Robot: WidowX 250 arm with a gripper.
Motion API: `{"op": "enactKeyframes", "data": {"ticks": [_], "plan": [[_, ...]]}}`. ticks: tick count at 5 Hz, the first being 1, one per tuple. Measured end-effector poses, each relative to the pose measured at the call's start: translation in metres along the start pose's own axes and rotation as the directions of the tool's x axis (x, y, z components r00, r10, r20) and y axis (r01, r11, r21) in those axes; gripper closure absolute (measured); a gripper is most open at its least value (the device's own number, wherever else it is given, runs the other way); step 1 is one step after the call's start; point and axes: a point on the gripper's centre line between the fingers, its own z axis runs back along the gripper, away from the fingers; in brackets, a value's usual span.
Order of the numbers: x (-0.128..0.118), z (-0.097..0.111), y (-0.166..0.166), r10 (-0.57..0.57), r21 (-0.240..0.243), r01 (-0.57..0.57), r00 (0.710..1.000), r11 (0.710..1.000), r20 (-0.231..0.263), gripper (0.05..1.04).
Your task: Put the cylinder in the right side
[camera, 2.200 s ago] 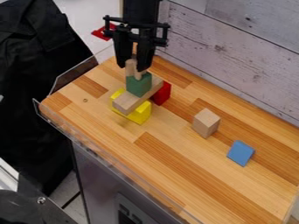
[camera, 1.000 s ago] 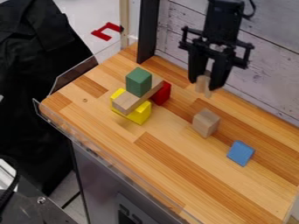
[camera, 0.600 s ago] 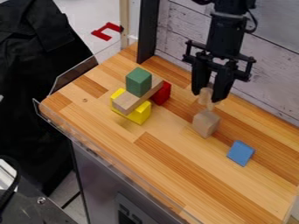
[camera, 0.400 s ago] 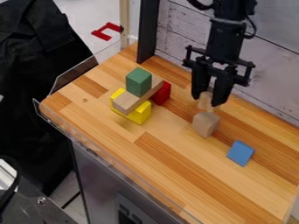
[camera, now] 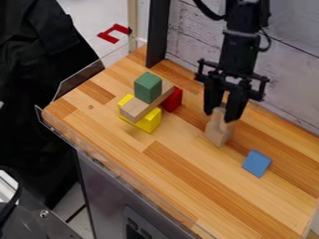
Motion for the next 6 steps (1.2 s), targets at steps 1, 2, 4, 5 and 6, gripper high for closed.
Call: {"op": "enactKeyframes", "data": {"ticks": [1, 2, 4, 5, 6], "plan": [[0.0008, -0.0024, -0.0009, -0.005, 0.001, 0.005, 1.0, 1.0, -0.005, 0.651], [0.0016, -0.0064, -0.0027, -0.012, 0.001, 0.012, 1.0, 1.0, -0.017, 0.651], [0.0077, -0.0053, -0.0022, -0.002, 0.004, 0.002, 1.0, 1.0, -0.003, 0.257], [0.0075, -0.0057, -0.001, 0.009, 0.012, -0.009, 1.0, 1.0, -0.003, 0.081], [0.0028, 0.0014, 0.0001, 0.025, 0.031, -0.026, 1.0, 0.999, 0.014, 0.085]]}}
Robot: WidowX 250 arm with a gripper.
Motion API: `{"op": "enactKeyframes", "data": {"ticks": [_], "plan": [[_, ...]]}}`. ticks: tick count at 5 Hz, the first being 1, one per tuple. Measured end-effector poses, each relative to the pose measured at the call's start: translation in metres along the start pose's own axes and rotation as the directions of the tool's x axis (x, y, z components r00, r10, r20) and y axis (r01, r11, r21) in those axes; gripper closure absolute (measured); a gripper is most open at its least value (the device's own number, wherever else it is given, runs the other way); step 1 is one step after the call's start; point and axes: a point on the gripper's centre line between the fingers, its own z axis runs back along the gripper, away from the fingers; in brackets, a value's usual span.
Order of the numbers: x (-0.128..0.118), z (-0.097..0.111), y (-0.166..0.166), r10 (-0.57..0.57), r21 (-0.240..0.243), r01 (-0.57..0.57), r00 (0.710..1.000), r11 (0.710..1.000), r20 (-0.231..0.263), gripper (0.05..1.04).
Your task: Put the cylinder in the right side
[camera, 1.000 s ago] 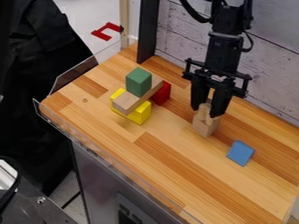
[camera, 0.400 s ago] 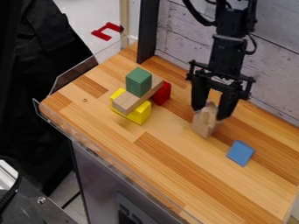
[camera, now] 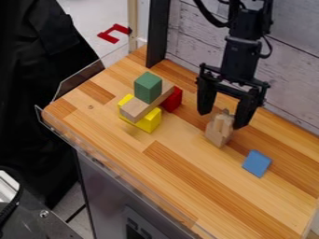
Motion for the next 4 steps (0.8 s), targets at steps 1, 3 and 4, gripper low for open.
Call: {"op": "enactKeyframes", "data": {"ticks": [1, 3, 4], "plan": [[-0.012, 0.037, -0.001, 0.033, 0.066, -0.039, 0.996, 0.997, 0.084, 0.085], [-0.05, 0.085, 0.001, 0.072, 0.144, -0.103, 0.975, 0.984, 0.21, 0.085], [-0.069, 0.084, 0.016, 0.13, 0.114, -0.159, 0.965, 0.981, 0.227, 0.085]]}}
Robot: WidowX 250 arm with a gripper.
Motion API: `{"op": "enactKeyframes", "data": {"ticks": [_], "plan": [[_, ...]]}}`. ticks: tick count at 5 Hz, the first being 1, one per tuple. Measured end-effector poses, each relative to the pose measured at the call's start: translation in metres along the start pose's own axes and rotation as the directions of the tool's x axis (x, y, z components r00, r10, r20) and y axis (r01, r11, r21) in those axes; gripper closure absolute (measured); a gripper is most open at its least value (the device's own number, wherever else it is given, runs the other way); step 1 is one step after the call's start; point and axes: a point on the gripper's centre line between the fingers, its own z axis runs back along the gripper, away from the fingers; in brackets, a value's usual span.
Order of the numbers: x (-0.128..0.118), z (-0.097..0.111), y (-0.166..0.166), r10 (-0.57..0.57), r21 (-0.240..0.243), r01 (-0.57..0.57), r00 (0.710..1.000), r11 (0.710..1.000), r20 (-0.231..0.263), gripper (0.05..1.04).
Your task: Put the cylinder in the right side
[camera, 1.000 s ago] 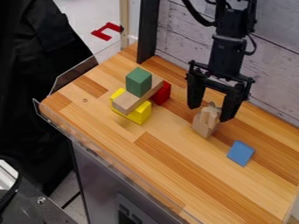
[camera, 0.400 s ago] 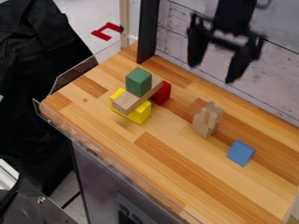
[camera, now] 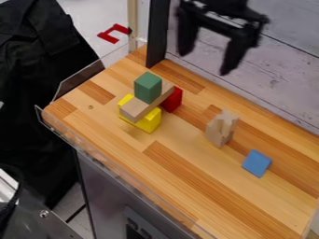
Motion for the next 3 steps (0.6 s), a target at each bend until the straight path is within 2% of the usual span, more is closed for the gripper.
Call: {"op": "enactKeyframes", "data": {"ticks": [1, 2, 3], "plan": [[-0.005, -0.006, 0.024, 0.073, -0.039, -0.072, 0.997, 0.997, 0.036, 0.085], [-0.002, -0.009, 0.037, 0.091, -0.073, -0.087, 0.994, 0.993, 0.053, 0.085], [0.0, -0.017, 0.038, 0.075, -0.076, -0.073, 0.997, 0.994, 0.018, 0.085]]}}
